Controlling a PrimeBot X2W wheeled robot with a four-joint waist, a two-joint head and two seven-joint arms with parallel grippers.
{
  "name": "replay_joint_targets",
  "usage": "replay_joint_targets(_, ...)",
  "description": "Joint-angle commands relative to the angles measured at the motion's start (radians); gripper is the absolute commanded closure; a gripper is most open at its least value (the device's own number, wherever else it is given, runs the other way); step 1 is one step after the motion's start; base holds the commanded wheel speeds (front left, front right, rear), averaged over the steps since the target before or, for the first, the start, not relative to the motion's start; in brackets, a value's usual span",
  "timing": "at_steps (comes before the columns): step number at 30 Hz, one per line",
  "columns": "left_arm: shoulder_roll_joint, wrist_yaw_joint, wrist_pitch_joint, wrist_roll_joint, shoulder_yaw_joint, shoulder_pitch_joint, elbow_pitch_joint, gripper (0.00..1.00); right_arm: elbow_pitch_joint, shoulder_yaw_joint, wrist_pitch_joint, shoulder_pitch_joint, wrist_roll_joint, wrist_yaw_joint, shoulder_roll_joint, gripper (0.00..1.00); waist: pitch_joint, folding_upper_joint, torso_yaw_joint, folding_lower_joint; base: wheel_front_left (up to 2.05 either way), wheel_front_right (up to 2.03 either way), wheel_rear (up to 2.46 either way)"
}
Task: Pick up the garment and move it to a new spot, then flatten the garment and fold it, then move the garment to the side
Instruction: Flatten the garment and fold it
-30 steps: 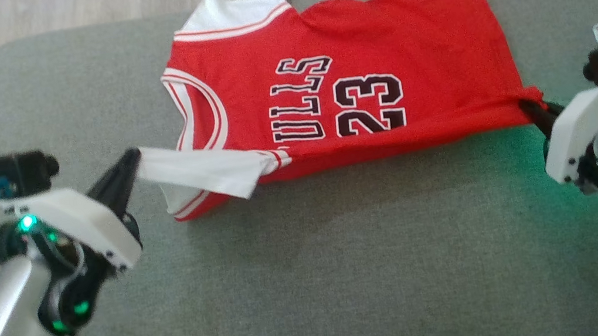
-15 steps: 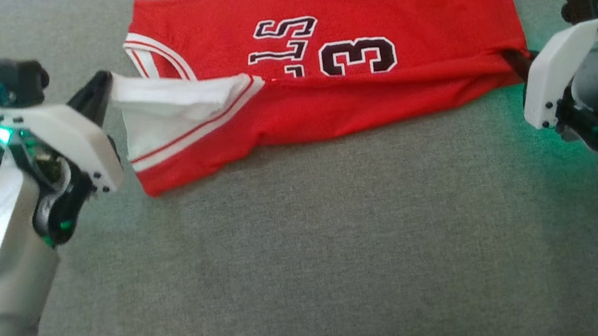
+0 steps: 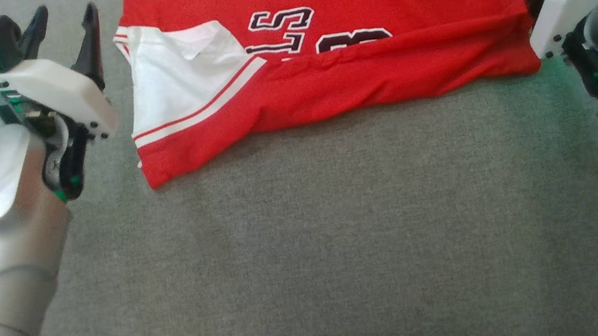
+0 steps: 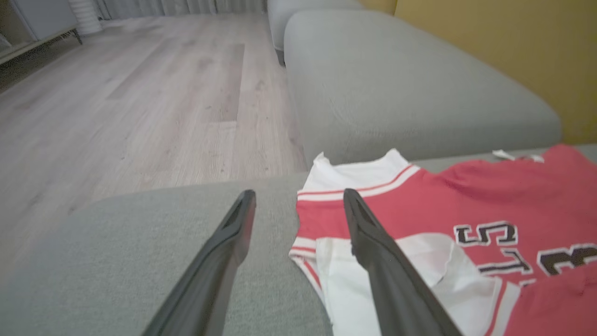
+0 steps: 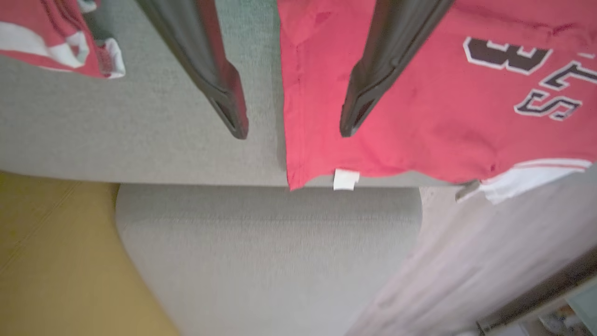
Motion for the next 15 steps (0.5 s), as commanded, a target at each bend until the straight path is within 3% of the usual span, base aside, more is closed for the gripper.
replay_joint_targets(1,0.021,0.003,-0.051,-0.018,0.057,-0.054,-0.016,0.0,-0.036,0.001,-0.063,-0.022,-0.002,-0.001,0.023,0.0,-0.024,0.0,0.005,-0.0001,0.0,0.0,0.0)
replay_joint_targets(6,-0.013,0.027,-0.245,-0.051,0.146,-0.027,-0.048,0.0,-0.077,-0.011,-0.268,0.024,-0.028,-0.001,0.038,0.0,-0.082,0.0,0.014,-0.0001,0.0,0.0,0.0)
replay_joint_targets(10,-0.029,0.043,-0.271,-0.051,0.204,0.019,-0.108,0.0,-0.101,-0.025,-0.363,0.075,-0.044,-0.001,0.061,0.0,-0.122,0.0,0.019,-0.0001,0.0,0.0,0.0)
replay_joint_targets(15,-0.057,0.085,-0.273,0.027,0.336,0.175,-0.288,0.0,-0.174,-0.085,-0.45,0.187,-0.056,-0.001,0.11,0.0,-0.182,0.0,0.022,-0.0001,0.0,0.0,0.0)
